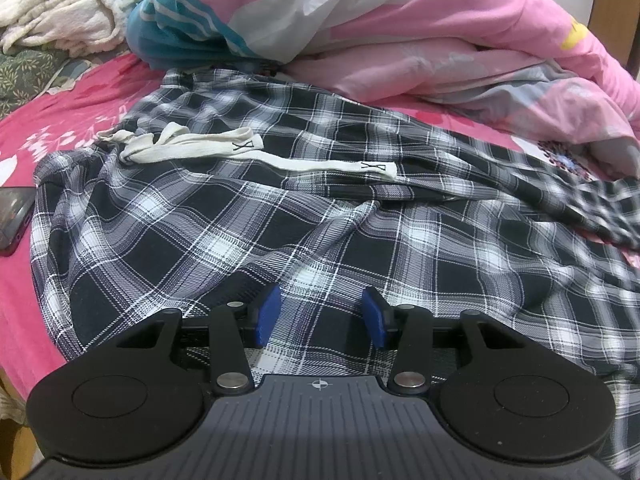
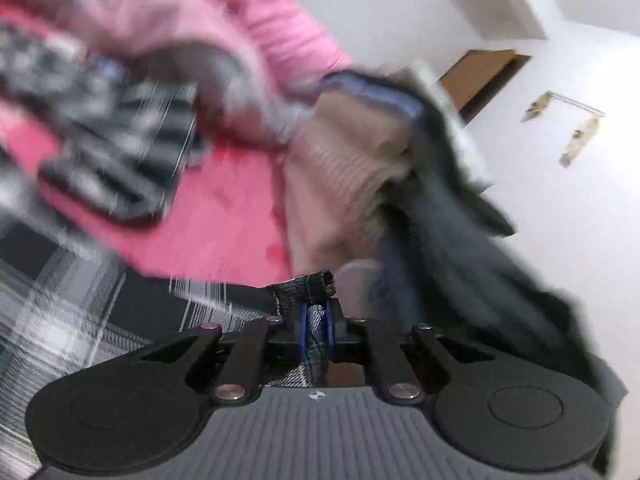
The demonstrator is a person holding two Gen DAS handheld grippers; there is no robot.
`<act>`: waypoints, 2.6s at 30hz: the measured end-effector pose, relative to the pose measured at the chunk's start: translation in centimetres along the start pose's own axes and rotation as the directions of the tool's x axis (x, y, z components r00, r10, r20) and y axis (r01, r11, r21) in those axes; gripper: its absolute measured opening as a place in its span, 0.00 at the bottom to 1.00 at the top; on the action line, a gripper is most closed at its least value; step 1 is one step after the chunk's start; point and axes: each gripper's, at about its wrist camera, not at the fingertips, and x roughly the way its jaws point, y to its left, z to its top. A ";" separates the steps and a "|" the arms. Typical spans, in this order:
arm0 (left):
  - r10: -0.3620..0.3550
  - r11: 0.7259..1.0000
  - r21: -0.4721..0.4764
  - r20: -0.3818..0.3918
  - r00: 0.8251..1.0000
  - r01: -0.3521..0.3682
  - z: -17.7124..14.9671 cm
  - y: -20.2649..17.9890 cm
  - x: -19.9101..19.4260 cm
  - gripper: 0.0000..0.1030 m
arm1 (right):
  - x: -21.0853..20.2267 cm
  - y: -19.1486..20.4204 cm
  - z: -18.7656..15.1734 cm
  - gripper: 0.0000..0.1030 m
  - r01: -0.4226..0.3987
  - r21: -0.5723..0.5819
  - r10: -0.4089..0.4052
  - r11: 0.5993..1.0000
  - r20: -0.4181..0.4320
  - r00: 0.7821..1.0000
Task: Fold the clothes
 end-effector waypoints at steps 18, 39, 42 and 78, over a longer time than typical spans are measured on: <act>0.010 1.000 0.022 -0.007 1.000 -0.010 0.0 -0.4 -0.1 0.45 | -11.9 -10.8 -9.5 0.48 -0.273 0.649 0.265 0.710 0.113 0.958; 0.018 1.000 0.018 -0.011 1.000 -0.017 -0.3 -0.3 -0.1 0.46 | -10.8 -10.8 -14.3 0.06 -0.237 0.887 0.297 0.396 0.121 0.947; 0.016 1.000 0.014 -0.012 1.000 -0.016 -0.3 -0.3 -0.1 0.46 | -13.2 -11.4 -14.0 0.06 -0.208 0.895 0.186 0.395 0.143 0.972; -0.021 0.998 -0.060 0.046 0.999 0.024 -1.3 3.2 -1.2 0.47 | -3.0 -2.5 -0.6 0.07 -0.444 0.624 0.552 0.643 0.023 0.833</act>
